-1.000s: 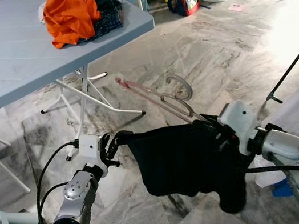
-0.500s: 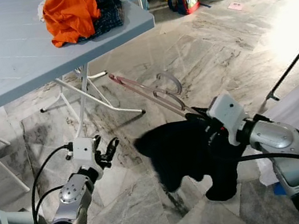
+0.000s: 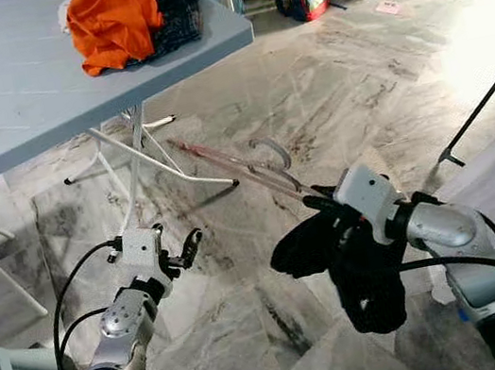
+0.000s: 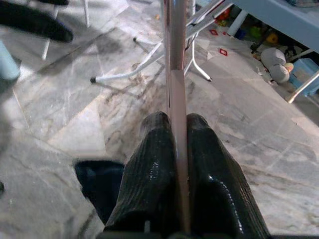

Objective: Hang hanger

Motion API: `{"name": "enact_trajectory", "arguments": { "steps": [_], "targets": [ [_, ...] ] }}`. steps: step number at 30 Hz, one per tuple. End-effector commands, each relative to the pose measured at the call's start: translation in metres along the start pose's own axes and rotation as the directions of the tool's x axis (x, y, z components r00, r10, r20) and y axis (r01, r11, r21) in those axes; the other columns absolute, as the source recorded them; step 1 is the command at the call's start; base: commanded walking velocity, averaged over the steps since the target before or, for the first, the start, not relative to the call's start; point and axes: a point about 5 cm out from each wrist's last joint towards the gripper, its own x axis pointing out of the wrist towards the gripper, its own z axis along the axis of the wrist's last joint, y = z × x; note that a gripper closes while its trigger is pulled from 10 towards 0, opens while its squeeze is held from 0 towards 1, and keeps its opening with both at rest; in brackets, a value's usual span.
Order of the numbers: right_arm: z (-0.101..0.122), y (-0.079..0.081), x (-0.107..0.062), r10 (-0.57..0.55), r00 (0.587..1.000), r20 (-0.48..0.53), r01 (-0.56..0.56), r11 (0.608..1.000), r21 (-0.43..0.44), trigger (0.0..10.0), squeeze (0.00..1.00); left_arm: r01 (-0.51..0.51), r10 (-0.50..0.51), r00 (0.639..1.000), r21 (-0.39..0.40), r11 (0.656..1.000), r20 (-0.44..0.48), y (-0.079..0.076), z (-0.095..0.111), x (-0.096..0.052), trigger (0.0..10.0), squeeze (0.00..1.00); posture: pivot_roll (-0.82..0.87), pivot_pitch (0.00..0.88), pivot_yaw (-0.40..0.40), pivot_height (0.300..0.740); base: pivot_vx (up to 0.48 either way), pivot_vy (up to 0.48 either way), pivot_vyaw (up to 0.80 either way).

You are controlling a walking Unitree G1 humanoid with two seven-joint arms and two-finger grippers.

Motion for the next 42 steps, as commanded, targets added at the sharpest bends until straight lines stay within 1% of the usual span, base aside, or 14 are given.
{"name": "enact_trajectory", "arguments": {
  "steps": [1,3,6,10,11,12,14,17,19,24,28,33,34,42],
  "targets": [
    [-0.001,-0.003,-0.004,0.031,0.999,-0.026,-0.032,0.998,-0.061,10.0,0.0,0.032,-0.033,0.999,0.061,0.998,0.02,0.001,0.002,-0.003,10.0,1.0,-0.08,0.192,-0.002,0.74,0.0,0.0,0.0],
    [-0.001,-0.003,-0.004,0.031,0.999,-0.026,-0.032,0.998,-0.061,10.0,0.0,0.032,-0.033,0.999,0.061,0.998,0.02,0.001,0.002,-0.003,10.0,1.0,-0.08,0.192,-0.002,0.74,0.0,0.0,0.0],
    [-0.008,-0.004,-0.009,0.067,0.993,-0.095,-0.079,0.989,-0.128,10.0,0.0,0.142,-0.159,0.984,0.201,0.969,0.074,-0.003,0.015,-0.003,10.0,1.0,-0.07,0.195,-0.001,0.74,0.0,0.0,0.0],
    [-0.011,-0.004,-0.01,0.085,0.988,-0.127,-0.105,0.981,-0.163,10.0,0.0,0.193,-0.223,0.971,0.274,0.942,0.083,-0.004,0.019,-0.005,10.0,1.0,-0.08,0.197,0.001,0.74,0.0,0.0,0.0],
    [-0.013,-0.003,-0.01,0.114,0.981,-0.157,-0.144,0.97,-0.197,10.0,0.0,0.267,-0.309,0.948,0.331,0.905,0.081,-0.009,0.02,-0.008,10.0,1.0,-0.07,0.199,0.001,0.74,0.0,0.0,0.0],
    [-0.013,-0.003,-0.01,0.114,0.981,-0.157,-0.144,0.97,-0.197,10.0,0.0,0.267,-0.309,0.948,0.331,0.905,0.081,-0.009,0.02,-0.008,10.0,1.0,-0.07,0.199,0.001,0.74,0.0,0.0,0.0],
    [-0.013,-0.003,-0.009,0.137,0.976,-0.168,-0.172,0.961,-0.216,10.0,0.0,0.339,-0.388,0.919,0.366,0.867,0.068,-0.016,0.02,-0.011,10.0,1.0,-0.07,0.2,0.001,0.74,0.0,0.0,0.0],
    [-0.012,-0.003,-0.009,0.154,0.973,-0.174,-0.191,0.955,-0.227,10.0,0.0,0.386,-0.438,0.897,0.384,0.839,0.055,-0.021,0.02,-0.012,10.0,1.0,-0.07,0.202,0.004,0.74,0.0,0.0,0.0],
    [-0.011,-0.004,-0.009,0.196,0.962,-0.192,-0.243,0.935,-0.259,10.0,0.0,0.447,-0.501,0.865,0.407,0.797,0.031,-0.027,0.018,-0.013,10.0,1.0,-0.07,0.202,0.008,0.74,0.0,0.0,0.0],
    [-0.007,-0.007,-0.01,0.259,0.94,-0.224,-0.32,0.897,-0.305,10.0,0.0,0.5,-0.551,0.834,0.423,0.756,0.0,-0.032,0.016,-0.014,10.0,1.0,-0.07,0.202,0.011,0.74,0.0,0.0,0.0],
    [-0.006,-0.007,-0.011,0.271,0.935,-0.228,-0.334,0.889,-0.313,10.0,0.0,0.507,-0.558,0.83,0.426,0.75,-0.006,-0.033,0.015,-0.015,10.0,1.0,-0.07,0.202,0.011,0.74,0.0,0.0,0.0],
    [0.001,-0.007,-0.011,0.333,0.917,-0.219,-0.393,0.848,-0.355,10.0,0.0,0.543,-0.583,0.811,0.427,0.723,-0.044,-0.026,0.016,-0.013,10.0,1.0,-0.08,0.204,0.01,0.74,0.0,0.0,0.0],
    [0.004,-0.01,-0.007,0.325,0.923,-0.204,-0.381,0.846,-0.373,10.0,0.0,0.556,-0.593,0.803,0.427,0.713,-0.057,-0.025,0.017,-0.012,10.0,0.0,-0.08,0.204,0.009,0.74,0.0,0.0,0.0],
    [0.022,-0.019,0.014,0.299,0.945,-0.129,-0.325,0.832,-0.449,10.0,0.0,0.558,-0.588,0.804,0.443,0.702,-0.082,-0.014,0.028,-0.002,10.0,0.0,-0.07,0.209,0.003,0.74,0.0,0.0,0.0]
  ]
}}
